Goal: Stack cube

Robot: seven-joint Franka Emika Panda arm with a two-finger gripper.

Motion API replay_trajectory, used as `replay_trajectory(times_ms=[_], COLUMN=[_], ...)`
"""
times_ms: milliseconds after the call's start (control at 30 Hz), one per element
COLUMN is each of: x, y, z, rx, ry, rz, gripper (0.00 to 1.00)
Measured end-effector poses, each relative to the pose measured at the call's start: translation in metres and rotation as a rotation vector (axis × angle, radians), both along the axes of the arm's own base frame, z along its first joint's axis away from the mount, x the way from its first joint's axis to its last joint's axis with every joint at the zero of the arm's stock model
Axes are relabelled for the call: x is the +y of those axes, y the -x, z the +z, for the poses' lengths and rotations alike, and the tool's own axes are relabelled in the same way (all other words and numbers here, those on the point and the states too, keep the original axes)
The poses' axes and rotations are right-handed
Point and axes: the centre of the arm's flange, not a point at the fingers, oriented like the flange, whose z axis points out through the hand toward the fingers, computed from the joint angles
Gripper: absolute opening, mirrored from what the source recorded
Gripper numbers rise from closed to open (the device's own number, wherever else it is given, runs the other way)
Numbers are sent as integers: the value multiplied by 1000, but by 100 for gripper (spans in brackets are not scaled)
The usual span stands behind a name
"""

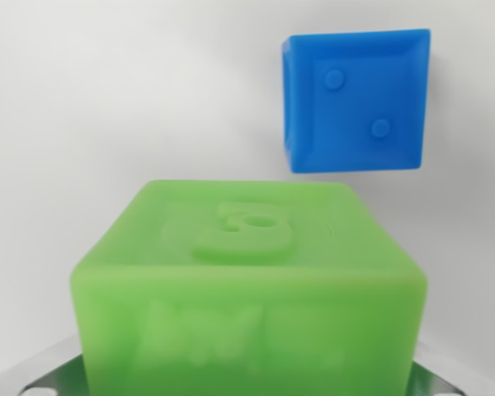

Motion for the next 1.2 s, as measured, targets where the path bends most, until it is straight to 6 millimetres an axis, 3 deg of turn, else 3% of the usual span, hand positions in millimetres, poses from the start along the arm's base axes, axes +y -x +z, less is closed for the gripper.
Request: replay_trajectory(times_ms=[1200], x=[-13], y=[-62], z=[-1], rx=[3], ry=[1], rz=[1], gripper=[0])
